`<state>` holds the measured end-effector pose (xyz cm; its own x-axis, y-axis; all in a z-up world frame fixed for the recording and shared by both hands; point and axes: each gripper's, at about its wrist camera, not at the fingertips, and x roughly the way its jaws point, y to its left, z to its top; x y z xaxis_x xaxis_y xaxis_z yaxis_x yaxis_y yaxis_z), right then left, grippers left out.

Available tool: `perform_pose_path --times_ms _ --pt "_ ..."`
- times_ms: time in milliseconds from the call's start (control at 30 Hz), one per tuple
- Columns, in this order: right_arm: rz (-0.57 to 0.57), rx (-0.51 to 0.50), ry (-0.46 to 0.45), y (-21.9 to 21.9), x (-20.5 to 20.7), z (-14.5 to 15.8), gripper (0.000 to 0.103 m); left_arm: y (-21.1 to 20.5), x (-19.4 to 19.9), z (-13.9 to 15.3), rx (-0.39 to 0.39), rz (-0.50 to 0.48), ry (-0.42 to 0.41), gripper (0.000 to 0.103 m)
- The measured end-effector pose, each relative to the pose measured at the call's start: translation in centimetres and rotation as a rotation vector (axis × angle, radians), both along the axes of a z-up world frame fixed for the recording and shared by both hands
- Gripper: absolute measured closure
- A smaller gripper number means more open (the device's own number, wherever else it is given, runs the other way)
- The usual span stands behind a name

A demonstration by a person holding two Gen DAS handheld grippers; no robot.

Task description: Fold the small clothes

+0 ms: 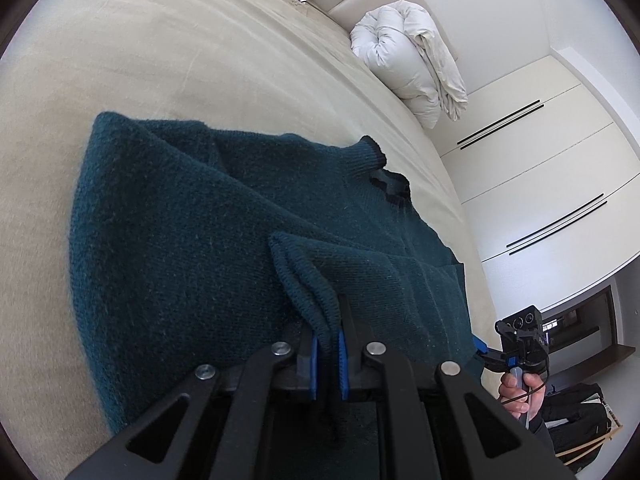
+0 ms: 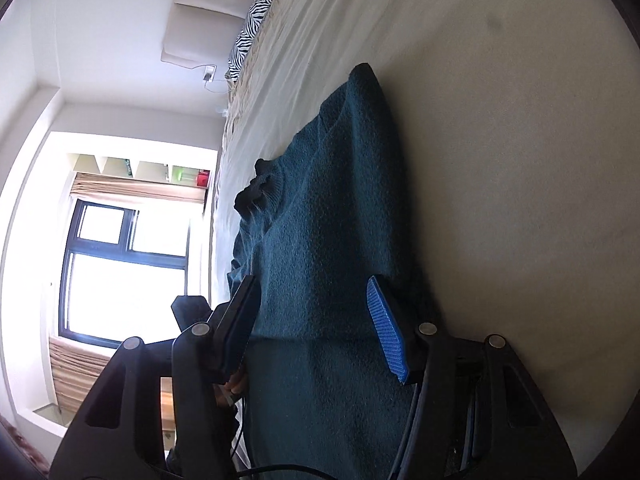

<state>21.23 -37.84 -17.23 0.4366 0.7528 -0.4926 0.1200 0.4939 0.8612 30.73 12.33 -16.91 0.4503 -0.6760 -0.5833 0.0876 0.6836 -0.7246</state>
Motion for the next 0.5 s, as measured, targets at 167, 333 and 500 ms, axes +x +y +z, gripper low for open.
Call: perform_pose_path --times_ms 167,333,500 --pt "-0.048 -0.019 -0.02 -0.9 -4.0 1.6 0.047 1.5 -2.9 2.2 0.014 0.074 -0.003 0.065" --pt "-0.071 -0.049 -0.087 -2.3 -11.3 4.2 0.047 3.9 -10.9 5.0 0.071 0.13 -0.027 0.036" --pt "-0.099 -0.088 -0.102 -2.0 -18.2 4.8 0.047 5.2 -21.3 5.7 0.139 0.128 0.01 0.036"
